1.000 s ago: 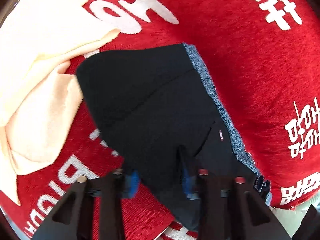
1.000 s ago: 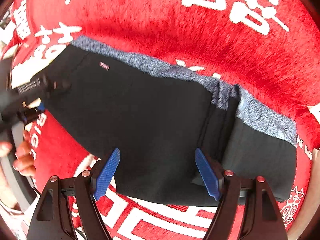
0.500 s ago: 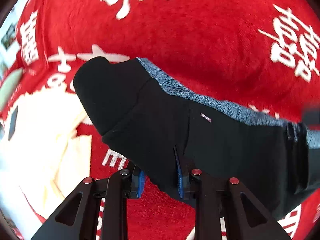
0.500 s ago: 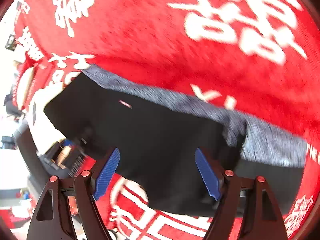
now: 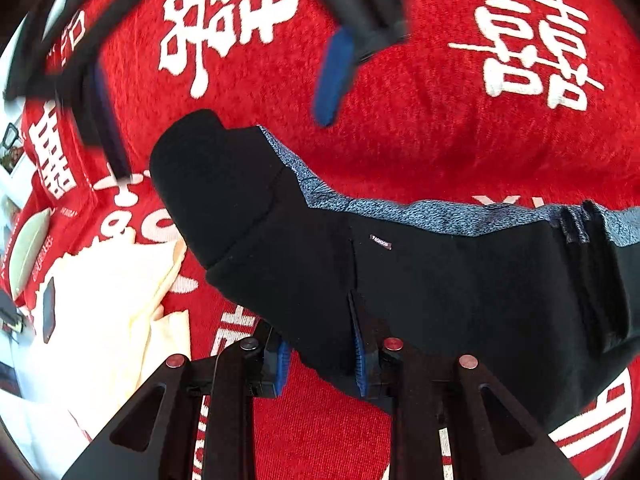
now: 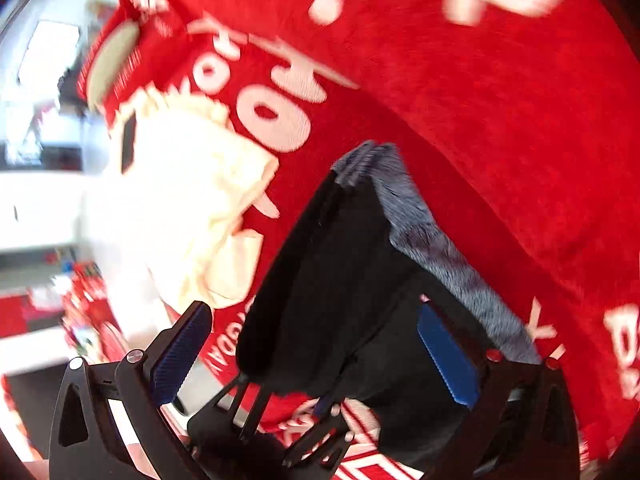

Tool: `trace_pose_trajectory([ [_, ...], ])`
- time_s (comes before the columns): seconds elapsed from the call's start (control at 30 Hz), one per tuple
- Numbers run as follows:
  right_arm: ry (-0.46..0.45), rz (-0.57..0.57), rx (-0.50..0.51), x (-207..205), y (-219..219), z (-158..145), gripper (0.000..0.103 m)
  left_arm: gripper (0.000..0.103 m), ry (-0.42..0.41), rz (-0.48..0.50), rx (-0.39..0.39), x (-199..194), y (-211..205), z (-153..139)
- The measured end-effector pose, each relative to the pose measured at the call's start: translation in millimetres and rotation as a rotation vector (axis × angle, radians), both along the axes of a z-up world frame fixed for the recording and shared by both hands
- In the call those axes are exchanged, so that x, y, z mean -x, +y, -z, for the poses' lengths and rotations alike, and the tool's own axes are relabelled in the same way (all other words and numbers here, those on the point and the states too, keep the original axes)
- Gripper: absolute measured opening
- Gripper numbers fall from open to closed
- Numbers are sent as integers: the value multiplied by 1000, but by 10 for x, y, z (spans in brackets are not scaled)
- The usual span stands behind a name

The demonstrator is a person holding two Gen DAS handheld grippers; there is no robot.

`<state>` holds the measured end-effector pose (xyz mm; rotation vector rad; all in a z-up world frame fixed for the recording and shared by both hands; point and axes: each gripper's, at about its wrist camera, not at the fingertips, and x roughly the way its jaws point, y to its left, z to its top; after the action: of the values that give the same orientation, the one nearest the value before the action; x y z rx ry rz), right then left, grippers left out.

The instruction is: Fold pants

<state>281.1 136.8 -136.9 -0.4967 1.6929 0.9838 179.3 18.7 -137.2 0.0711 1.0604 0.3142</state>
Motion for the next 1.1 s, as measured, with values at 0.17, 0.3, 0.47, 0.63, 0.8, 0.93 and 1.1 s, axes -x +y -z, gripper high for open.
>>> trace_pose_trajectory([
  [0.17, -29, -83, 134, 98, 223, 308, 103, 26, -6, 15, -16, 21, -49, -45],
  [0.3, -8, -57, 164, 69, 87, 463, 51, 26, 6, 12, -9, 13, -35, -61],
  [0.47, -26, 12, 85, -22, -173, 294, 19, 26, -14, 42, -20, 1, -177, -161],
  [0.63, -34, 79, -29, -86, -543, -7, 19, 26, -48, 67, -9, 18, -331, -364],
  [0.8, -29, 141, -134, -135, -908, -279, 18, 26, -77, 103, 18, 35, -527, -568],
  [0.93, -7, 207, -211, -185, -1305, -481, 18, 26, -91, 152, 13, 61, -762, -725],
  [1.1, -35, 269, -313, -167, -1929, -715, 18, 26, -109, 271, -6, 115, -1196, -906],
])
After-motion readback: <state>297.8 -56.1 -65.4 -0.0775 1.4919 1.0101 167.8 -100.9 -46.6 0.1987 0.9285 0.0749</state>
